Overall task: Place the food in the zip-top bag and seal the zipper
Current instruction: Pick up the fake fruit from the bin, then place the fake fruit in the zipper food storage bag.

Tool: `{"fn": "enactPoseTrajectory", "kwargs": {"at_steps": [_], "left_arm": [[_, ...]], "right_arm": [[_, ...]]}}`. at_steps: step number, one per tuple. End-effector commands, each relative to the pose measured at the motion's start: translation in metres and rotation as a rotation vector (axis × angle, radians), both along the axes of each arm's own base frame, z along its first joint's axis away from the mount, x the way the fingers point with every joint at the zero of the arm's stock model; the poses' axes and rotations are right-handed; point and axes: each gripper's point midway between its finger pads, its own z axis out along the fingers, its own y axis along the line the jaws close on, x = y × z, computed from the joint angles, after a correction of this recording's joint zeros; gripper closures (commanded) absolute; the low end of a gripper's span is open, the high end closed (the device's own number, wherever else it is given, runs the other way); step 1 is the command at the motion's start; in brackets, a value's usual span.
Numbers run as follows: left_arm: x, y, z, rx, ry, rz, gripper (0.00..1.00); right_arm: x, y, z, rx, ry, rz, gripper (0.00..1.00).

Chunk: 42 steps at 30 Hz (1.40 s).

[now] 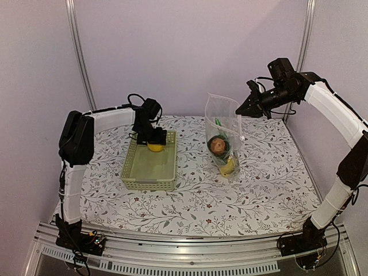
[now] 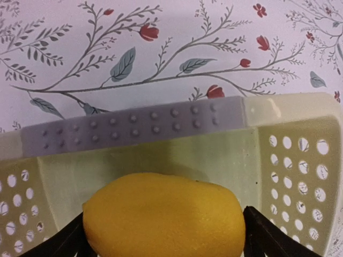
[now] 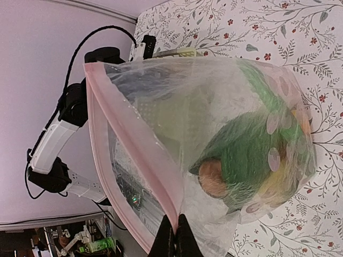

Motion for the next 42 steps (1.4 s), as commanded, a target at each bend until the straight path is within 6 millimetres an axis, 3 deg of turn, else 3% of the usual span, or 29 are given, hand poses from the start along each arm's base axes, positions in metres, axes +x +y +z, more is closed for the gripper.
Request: {"fn": "enactPoseTrajectory", "kwargs": {"at_steps": [1,6,15,20,23,27,30,34,39,42], "left_arm": [[-0.015,-0.001,0.076,-0.049,-0.102,-0.014,0.17],[-0.041,-0.037,0.139,-0.158,-0.174,-0.126,0.2],[-0.077,-0.112,0.298,-0.373,-0.547,-0.309,0.26],[-0.098,-0.144,0.355,-0.461,-0.705,-0.377,0.3],[-0.115,-0.166,0.376,-0.508,-0.782,-0.462,0.3],[-0.134,-0.188,0.384,-0.502,-0.843,-0.547,0.3],[-0.149,-0.207,0.377,-0.479,-0.857,-0.643,0.3],[-0.166,-0.228,0.355,-0.43,-0.827,-0.755,0.3],[-0.173,-0.241,0.322,-0.349,-0.785,-0.821,0.3],[-0.166,-0.242,0.305,-0.29,-0.776,-0.797,0.3]], "right_arm": [[0.0,0.002,0.006,0.002,-0.024,0.011,1.0],[0.0,0.004,0.007,0.014,-0.02,0.023,1.0],[-0.002,0.008,0.011,0.025,-0.028,0.036,1.0],[-0.002,0.011,0.011,0.029,-0.035,0.043,1.0],[-0.001,0.013,0.013,0.037,-0.039,0.046,1.0],[-0.001,0.014,0.015,0.043,-0.041,0.044,1.0],[-0.002,0.014,0.014,0.041,-0.041,0.047,1.0],[-0.003,0.014,0.016,0.043,-0.045,0.046,1.0],[-0.004,0.014,0.018,0.046,-0.047,0.044,1.0],[-0.005,0.014,0.019,0.048,-0.046,0.046,1.0]]}}
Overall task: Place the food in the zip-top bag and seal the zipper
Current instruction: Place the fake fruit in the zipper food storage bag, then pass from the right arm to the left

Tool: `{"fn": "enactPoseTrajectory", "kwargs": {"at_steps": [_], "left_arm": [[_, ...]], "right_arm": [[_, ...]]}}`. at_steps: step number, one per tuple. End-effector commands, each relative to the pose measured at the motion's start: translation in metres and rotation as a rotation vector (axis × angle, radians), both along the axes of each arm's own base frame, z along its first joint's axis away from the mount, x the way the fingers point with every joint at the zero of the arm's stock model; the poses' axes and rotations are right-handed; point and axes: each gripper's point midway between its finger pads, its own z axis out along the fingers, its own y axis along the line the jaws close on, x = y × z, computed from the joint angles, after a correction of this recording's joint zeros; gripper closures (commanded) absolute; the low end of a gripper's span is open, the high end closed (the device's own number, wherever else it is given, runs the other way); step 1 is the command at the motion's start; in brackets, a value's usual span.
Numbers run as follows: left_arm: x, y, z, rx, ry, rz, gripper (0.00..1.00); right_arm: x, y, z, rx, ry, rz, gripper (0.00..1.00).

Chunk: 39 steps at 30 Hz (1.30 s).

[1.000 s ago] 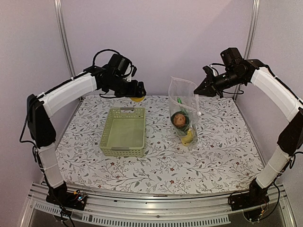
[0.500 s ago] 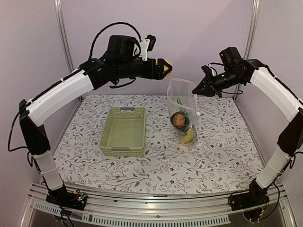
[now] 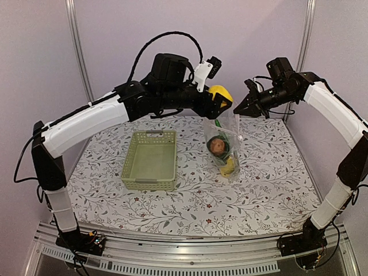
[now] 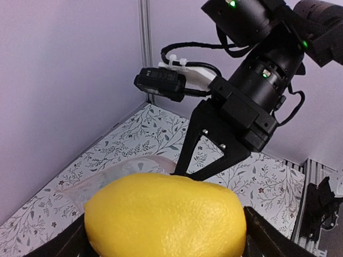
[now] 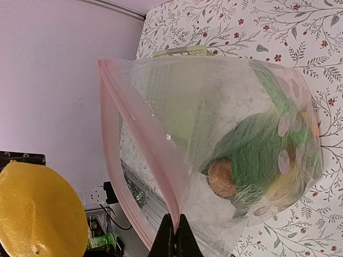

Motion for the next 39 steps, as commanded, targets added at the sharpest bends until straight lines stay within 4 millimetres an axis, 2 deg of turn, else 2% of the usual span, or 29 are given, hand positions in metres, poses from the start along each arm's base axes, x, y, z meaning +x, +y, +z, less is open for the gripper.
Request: {"fn": "enactPoseTrajectory", "kwargs": {"at_steps": [1,10,16,21,23,25,27,31,34,36,39], "left_arm": [[0.004,-0.008,-0.033,0.114,-0.033,0.013,0.3],[0.041,-0.011,-0.064,0.203,-0.076,0.162,0.29],[0.058,-0.008,-0.082,0.233,-0.072,0.255,0.19],[0.073,-0.005,-0.094,0.225,-0.061,0.309,0.01],[0.08,-0.003,-0.093,0.192,-0.041,0.334,0.0],[0.083,-0.001,-0.083,0.165,-0.043,0.344,0.0],[0.082,0.002,-0.065,0.134,-0.062,0.346,0.0],[0.07,0.008,-0.011,0.045,-0.107,0.324,0.0],[0.052,0.015,0.03,-0.012,-0.155,0.295,0.0],[0.037,0.019,0.045,-0.013,-0.193,0.259,0.0],[0.01,0.024,0.054,0.009,-0.234,0.163,0.0]], "right_arm": [[-0.002,0.005,0.014,0.026,-0.029,0.013,1.0],[-0.006,0.007,0.019,0.033,-0.023,0.027,1.0],[-0.005,0.009,0.024,0.044,-0.022,0.037,1.0],[-0.005,0.01,0.021,0.049,-0.01,0.048,1.0],[-0.007,0.014,0.02,0.066,0.003,0.063,1.0],[-0.006,0.015,0.022,0.081,0.01,0.064,1.0],[-0.005,0.015,0.024,0.081,0.005,0.06,1.0],[-0.003,0.018,0.022,0.085,0.015,0.066,1.0],[-0.001,0.018,0.02,0.083,0.016,0.065,1.0],[-0.001,0.018,0.019,0.083,0.013,0.065,1.0],[0.0,0.018,0.018,0.081,0.008,0.066,1.0]]}}
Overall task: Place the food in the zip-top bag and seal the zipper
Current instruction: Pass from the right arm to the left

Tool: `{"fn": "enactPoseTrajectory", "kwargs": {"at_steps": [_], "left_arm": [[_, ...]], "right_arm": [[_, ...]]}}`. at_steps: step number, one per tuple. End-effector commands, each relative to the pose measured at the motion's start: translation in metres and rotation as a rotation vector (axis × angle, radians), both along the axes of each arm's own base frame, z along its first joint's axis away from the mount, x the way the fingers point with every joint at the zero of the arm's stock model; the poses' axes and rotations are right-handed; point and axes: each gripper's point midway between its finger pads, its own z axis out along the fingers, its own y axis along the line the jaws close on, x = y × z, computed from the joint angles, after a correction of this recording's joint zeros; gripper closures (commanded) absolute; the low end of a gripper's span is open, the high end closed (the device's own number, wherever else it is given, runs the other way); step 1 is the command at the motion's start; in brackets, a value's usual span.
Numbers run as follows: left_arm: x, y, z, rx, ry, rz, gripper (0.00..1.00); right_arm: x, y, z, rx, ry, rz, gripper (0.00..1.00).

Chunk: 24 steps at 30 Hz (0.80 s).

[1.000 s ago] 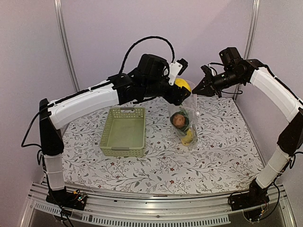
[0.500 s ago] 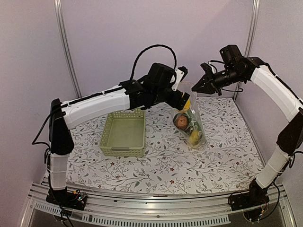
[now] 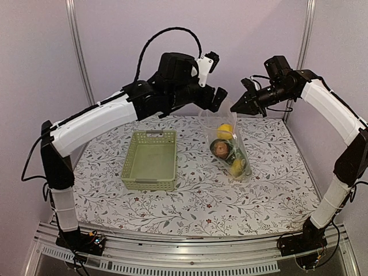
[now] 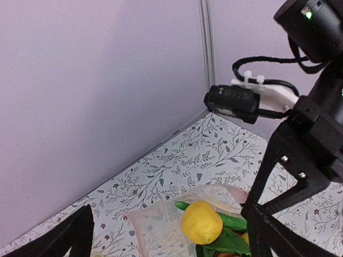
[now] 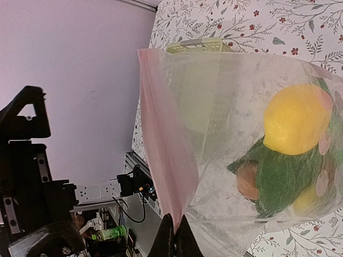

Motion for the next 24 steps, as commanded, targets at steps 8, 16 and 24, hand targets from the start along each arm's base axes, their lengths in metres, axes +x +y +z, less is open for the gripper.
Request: {"fn": "enactPoseTrajectory", "kwargs": {"at_steps": [8,16,24], "left_arm": [[-0.102,0.034,0.026,0.086,-0.01,-0.35,0.07],[-0.132,0.04,-0.015,0.207,0.149,-0.432,0.15],[-0.16,0.037,-0.034,0.303,0.186,-0.539,0.25]], "right_arm": [[-0.003,0.003,0.008,0.012,-0.067,0.024,1.0],[-0.034,0.016,0.004,0.046,-0.049,0.112,1.0],[-0.062,0.022,0.012,0.015,-0.066,0.22,1.0]]}}
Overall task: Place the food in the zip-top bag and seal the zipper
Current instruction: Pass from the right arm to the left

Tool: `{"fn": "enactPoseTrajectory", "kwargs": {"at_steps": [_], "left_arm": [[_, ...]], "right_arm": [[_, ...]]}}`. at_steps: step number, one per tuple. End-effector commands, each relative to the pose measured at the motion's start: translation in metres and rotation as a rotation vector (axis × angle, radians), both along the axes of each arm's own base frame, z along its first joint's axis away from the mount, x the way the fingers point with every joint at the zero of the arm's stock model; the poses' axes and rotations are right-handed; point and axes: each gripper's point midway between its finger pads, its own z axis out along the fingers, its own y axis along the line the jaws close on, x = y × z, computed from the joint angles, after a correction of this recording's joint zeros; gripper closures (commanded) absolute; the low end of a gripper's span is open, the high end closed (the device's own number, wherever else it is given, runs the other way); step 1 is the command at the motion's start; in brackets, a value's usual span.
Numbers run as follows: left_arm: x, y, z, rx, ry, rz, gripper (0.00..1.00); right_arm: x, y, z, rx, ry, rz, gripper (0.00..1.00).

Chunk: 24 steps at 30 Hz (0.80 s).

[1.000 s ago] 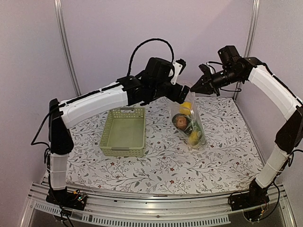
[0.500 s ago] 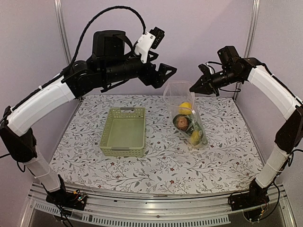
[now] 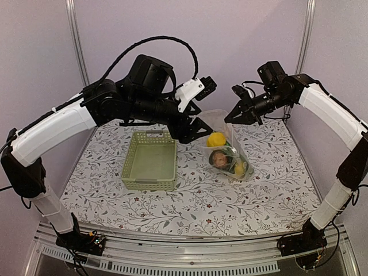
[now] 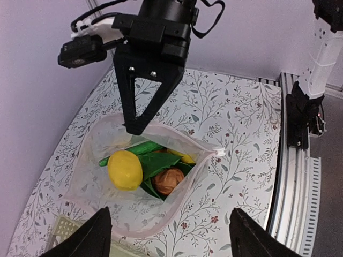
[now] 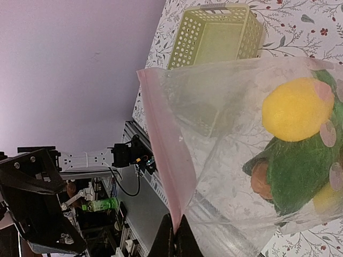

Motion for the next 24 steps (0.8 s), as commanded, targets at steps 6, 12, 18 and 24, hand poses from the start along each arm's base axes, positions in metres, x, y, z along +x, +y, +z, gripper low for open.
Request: {"fn": "enactPoseTrajectory", "kwargs": {"at_steps": [6,12,18,24], "left_arm": [[-0.043,-0.001,-0.044,0.159,0.077,-0.169,0.3],[-0.044,-0.011,-0.082,0.286,0.002,-0.179,0.31],[-0.04,-0.031,-0.105,0.336,-0.007,-0.197,0.34],[-0.03,-0.037,-0.114,0.376,-0.045,-0.161,0.45]], "right_arm": [[-0.041,0.004,0.025,0.018,-0.041,0.123,1.0],[-0.054,0.011,0.028,0.02,-0.04,0.167,1.0],[-0.06,0.013,0.037,0.029,-0.054,0.185,1.0],[-0.062,0.011,0.036,0.023,-0.058,0.193,1.0]]}}
